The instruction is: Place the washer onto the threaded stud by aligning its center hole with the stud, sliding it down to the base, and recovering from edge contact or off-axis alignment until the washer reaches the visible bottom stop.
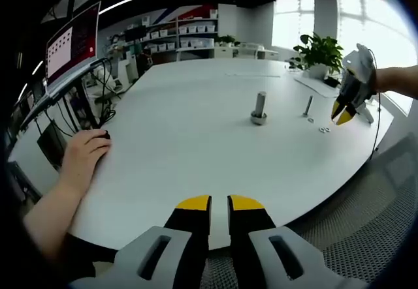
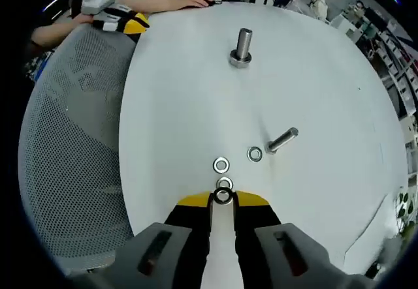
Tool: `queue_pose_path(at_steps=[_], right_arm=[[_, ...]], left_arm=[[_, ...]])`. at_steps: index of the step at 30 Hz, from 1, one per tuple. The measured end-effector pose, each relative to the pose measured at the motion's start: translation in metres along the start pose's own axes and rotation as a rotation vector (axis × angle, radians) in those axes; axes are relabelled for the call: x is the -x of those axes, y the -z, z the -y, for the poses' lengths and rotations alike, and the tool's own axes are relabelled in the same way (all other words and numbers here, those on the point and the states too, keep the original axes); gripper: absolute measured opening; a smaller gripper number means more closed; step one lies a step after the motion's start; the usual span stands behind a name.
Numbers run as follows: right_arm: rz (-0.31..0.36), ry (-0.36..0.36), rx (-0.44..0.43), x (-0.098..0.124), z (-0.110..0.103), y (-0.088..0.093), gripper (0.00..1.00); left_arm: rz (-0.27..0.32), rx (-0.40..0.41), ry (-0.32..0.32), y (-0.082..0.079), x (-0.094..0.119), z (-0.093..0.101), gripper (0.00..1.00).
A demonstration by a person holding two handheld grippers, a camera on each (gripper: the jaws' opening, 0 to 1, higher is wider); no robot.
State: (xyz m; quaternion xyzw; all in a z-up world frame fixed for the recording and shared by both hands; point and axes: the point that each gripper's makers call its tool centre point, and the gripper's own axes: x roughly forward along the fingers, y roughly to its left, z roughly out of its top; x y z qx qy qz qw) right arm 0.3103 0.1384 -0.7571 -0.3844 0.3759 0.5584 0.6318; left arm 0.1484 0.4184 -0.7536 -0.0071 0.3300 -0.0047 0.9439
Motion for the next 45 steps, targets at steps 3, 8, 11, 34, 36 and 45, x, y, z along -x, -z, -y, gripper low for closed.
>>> queue_pose_path(at_steps=[3, 8, 11, 34, 36, 45], right_arm=[[0.069, 0.019, -0.040, 0.008, 0.005, -0.019, 0.14], [0.101, 0.044, -0.025, 0.015, 0.009, -0.036, 0.13], [0.122, 0.054, -0.027, 0.017, 0.012, -0.045, 0.13], [0.164, 0.089, -0.013, 0.018, 0.045, -0.093, 0.13], [0.160, 0.088, -0.010, 0.017, 0.046, -0.094, 0.13], [0.161, 0.088, -0.013, 0.011, 0.055, -0.104, 0.13]], left_arm=[[0.006, 0.006, -0.005, -0.001, 0.001, 0.000, 0.08], [0.004, 0.003, -0.002, -0.001, 0.000, 0.000, 0.08], [0.006, 0.006, -0.004, -0.001, 0.000, -0.001, 0.08], [0.008, 0.009, -0.005, -0.001, 0.000, -0.001, 0.08], [0.009, 0.011, -0.005, -0.001, 0.000, -0.001, 0.08], [0.012, 0.016, -0.007, -0.001, 0.000, -0.001, 0.08]])
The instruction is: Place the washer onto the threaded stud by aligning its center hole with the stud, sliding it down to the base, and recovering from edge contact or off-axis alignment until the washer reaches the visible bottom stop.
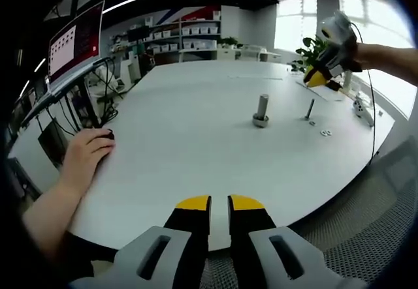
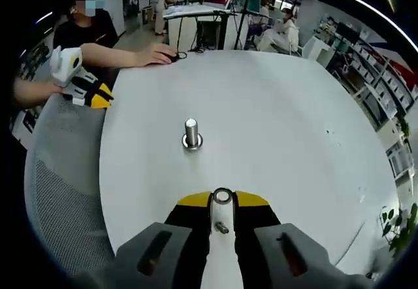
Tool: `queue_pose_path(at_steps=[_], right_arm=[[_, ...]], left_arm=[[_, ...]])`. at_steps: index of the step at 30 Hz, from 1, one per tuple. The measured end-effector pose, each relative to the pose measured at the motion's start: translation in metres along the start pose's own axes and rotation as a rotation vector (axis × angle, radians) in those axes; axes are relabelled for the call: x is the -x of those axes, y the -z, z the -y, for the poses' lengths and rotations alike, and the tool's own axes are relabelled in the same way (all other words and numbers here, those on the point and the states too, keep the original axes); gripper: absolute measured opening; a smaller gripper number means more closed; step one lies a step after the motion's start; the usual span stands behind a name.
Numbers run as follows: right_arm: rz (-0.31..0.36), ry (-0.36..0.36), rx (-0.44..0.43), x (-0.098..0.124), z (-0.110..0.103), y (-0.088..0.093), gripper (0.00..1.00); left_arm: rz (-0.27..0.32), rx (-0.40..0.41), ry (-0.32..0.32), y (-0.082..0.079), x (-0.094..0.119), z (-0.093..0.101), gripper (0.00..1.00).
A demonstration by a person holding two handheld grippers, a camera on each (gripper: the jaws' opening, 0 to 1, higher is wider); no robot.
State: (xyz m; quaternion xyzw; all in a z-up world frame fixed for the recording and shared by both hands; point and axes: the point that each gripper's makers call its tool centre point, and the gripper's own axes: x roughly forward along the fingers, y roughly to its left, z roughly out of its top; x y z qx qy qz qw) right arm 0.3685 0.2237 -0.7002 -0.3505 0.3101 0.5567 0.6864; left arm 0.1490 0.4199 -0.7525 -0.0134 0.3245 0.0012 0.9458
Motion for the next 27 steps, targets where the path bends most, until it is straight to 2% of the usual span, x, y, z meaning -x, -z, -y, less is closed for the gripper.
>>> queue_pose_path(at_steps=[11, 17, 27], right_arm=[[-0.021, -0.020, 0.014, -0.004, -0.002, 0.000, 0.13], [-0.053, -0.024, 0.018, -0.007, -0.003, 0.009, 0.13], [-0.118, -0.015, 0.011, -0.005, 0.006, 0.036, 0.13]], left_arm=[[0.002, 0.002, -0.002, 0.000, 0.000, 0.000, 0.08], [0.006, 0.007, -0.003, -0.001, 0.000, -0.001, 0.08], [0.009, 0.010, -0.002, -0.001, 0.000, -0.001, 0.08]])
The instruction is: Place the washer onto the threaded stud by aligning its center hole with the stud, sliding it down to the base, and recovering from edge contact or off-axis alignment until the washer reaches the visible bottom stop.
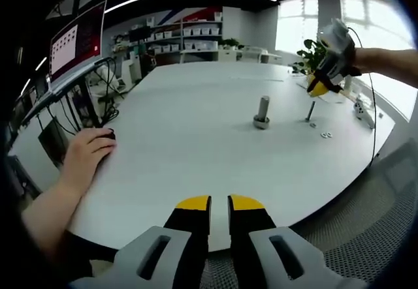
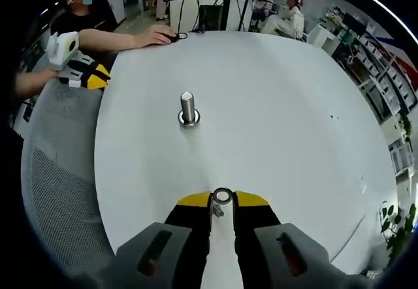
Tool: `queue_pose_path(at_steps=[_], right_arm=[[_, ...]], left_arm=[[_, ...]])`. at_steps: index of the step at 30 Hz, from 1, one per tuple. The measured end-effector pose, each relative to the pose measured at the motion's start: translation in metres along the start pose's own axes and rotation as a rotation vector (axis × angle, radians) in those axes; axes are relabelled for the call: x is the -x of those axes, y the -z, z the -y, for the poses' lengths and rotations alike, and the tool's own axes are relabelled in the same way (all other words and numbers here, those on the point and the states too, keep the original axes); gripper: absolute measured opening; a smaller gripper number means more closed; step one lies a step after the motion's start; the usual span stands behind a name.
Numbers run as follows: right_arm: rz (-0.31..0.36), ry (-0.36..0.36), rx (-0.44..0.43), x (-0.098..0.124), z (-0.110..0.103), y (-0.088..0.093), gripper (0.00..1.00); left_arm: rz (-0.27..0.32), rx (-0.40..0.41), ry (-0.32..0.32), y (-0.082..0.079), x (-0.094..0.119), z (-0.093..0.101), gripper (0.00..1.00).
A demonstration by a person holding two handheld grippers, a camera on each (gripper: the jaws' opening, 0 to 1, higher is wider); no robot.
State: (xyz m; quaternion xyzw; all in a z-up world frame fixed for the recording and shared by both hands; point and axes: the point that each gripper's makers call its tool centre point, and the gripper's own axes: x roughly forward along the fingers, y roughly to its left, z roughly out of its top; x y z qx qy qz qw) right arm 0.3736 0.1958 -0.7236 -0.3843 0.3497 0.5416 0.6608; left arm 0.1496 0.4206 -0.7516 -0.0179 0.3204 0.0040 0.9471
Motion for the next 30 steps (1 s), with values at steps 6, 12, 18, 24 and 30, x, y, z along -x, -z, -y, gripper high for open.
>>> queue_pose_path(at_steps=[6, 12, 18, 24, 30], right_arm=[[-0.029, -0.010, -0.013, -0.001, 0.000, 0.012, 0.13], [-0.043, -0.019, -0.020, -0.004, -0.002, 0.017, 0.13], [-0.042, -0.019, -0.030, -0.002, -0.001, 0.018, 0.13], [-0.037, -0.023, -0.027, 0.002, -0.003, 0.020, 0.13], [-0.041, -0.028, -0.020, -0.001, -0.004, 0.019, 0.13]], left_arm=[[-0.002, -0.001, 0.001, 0.000, 0.000, 0.000, 0.08], [-0.001, -0.002, 0.001, 0.000, 0.000, 0.000, 0.08], [-0.001, -0.002, 0.001, 0.000, 0.000, 0.000, 0.08], [0.000, 0.001, 0.001, 0.000, 0.000, 0.000, 0.08], [-0.002, -0.002, 0.002, 0.000, 0.000, 0.000, 0.08]])
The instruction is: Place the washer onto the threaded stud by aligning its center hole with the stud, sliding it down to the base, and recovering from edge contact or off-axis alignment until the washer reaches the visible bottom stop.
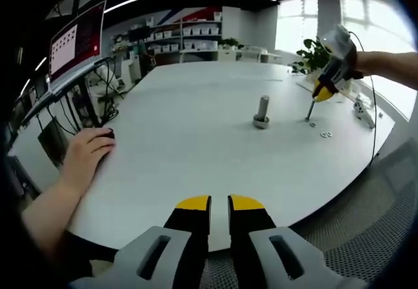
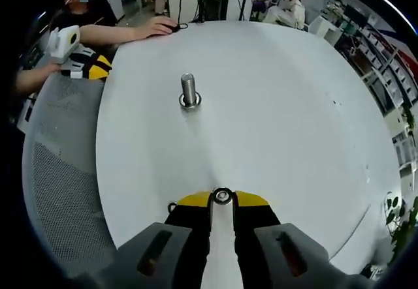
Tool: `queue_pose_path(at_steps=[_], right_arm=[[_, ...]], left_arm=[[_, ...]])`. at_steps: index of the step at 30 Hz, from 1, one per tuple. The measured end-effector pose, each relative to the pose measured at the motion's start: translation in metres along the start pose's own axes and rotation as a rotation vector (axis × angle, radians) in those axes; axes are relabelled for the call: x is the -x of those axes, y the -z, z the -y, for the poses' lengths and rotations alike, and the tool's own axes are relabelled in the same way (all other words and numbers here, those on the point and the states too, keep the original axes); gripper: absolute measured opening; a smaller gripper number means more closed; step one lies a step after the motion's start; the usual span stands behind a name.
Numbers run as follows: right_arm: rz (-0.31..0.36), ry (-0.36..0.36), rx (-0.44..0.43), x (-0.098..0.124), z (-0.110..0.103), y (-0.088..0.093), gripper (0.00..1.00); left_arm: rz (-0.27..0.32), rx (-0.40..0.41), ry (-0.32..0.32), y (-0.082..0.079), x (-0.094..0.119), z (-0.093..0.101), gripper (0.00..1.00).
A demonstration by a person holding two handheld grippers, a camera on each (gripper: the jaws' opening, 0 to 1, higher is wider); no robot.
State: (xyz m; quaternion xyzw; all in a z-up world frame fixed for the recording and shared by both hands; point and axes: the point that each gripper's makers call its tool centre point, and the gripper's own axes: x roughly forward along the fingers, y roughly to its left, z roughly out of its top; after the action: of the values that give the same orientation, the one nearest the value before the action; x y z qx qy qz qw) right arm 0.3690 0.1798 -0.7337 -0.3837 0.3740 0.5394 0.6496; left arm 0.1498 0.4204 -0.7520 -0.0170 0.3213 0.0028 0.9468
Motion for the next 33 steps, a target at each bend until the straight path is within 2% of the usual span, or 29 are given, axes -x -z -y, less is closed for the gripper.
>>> queue_pose_path(at_steps=[10, 33], right_arm=[[-0.034, -0.011, 0.020, -0.013, -0.002, 0.005, 0.13], [-0.070, -0.056, -0.016, -0.052, -0.004, 0.024, 0.14]], left_arm=[[0.001, 0.000, 0.001, 0.000, 0.000, 0.000, 0.08], [0.001, -0.004, -0.007, 0.000, 0.000, -0.001, 0.08]])
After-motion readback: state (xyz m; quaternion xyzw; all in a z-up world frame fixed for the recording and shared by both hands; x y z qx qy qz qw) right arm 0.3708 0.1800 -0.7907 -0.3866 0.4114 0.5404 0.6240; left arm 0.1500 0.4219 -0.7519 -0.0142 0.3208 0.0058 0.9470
